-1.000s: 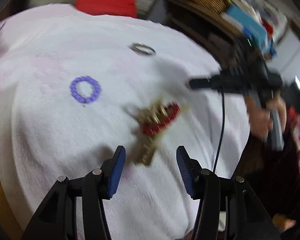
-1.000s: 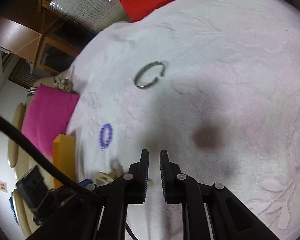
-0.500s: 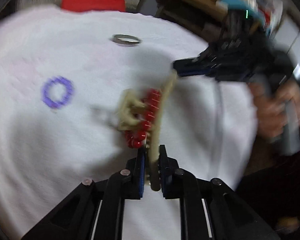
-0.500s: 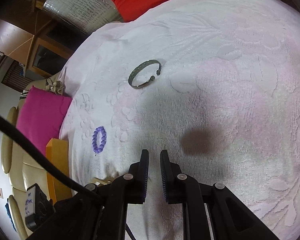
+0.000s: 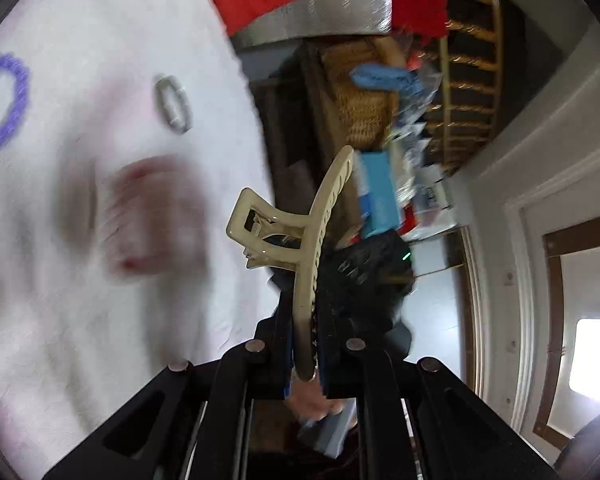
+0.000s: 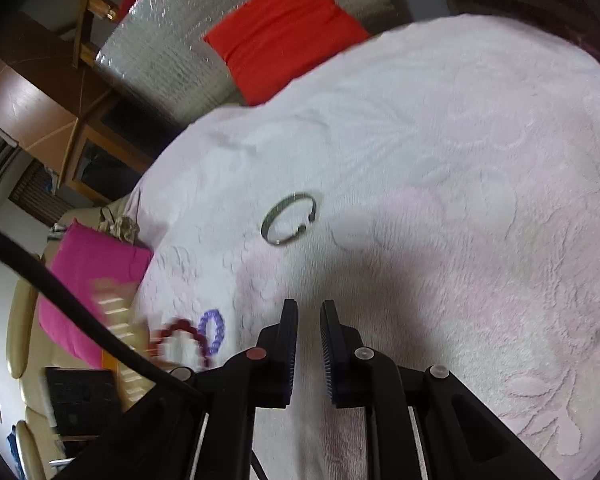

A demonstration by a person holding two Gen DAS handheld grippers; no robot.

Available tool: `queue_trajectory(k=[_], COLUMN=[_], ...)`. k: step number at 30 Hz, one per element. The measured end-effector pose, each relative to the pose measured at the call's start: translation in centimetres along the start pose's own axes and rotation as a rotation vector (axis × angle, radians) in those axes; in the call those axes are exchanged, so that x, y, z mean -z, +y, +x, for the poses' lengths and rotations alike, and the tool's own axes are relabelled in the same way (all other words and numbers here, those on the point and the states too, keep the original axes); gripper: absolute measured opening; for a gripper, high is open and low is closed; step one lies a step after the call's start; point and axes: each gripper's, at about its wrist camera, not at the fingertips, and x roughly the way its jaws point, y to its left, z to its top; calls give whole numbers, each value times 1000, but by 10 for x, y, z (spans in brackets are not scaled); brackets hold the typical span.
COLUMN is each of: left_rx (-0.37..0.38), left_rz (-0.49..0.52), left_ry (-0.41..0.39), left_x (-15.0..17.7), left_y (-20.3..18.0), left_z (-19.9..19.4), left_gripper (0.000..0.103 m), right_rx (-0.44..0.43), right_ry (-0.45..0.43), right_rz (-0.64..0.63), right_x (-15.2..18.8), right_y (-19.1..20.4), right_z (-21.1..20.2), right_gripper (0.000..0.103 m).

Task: Organize jewelry
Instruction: 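Grasp the red bead bracelet with the right tool while the left tool holds the clip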

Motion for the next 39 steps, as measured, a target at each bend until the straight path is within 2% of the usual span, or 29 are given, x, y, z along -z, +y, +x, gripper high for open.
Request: queue_trajectory(k=[3, 5, 7, 10, 11, 14, 18, 23, 27, 31, 33, 35, 36, 39], left_rx=[8, -56, -106, -269, -300, -442, -558, -655, -706, -740, -763, -779, -791, -835], left_rz=[40, 122, 159, 233, 231, 282, 320, 347, 364, 395, 406, 410, 411, 430], left_ry=[-4, -16, -52, -145, -170, -218, -209, -194, -190, -188, -190, -197, -201, -210], left_x=[-1, -5, -13, -19, -22, -22, -19, -15, -12, -10, -10, -10, -10, -8], left_y=[-13, -26, -31, -38, -38, -42, -43, -40, -35, -38, -39, -39, -40, -42], left_z=[1, 1, -7, -39, -50, -69, -79, -87, -93, -93, -92, -91, -90, -87], left_gripper=[10, 10, 10, 10, 10, 10, 10, 10, 10, 10, 10, 10, 10, 10], right_rx=[10, 15, 12, 5, 3, -20, -62, -56, 22, 166, 183, 212, 233, 244], right_ry=[-41, -46, -40, -21, -17, 13, 92, 182, 229, 216, 189, 166, 154, 132], right_rz=[1, 1, 12, 7, 3, -17, -53, -158, -223, -295, -331, -380, -402, -442], right_x=[-2, -4, -5, -6, -5, 0, 13, 38, 56, 65, 68, 73, 75, 78], right_y=[-4, -6, -9, -7, -5, 3, 21, 59, 77, 83, 85, 89, 90, 93], right_z=[-9, -12, -13, -12, -11, -3, 18, 47, 71, 91, 93, 93, 93, 91], right_gripper=[14, 15, 15, 15, 15, 14, 15, 15, 28, 30, 30, 24, 10, 10])
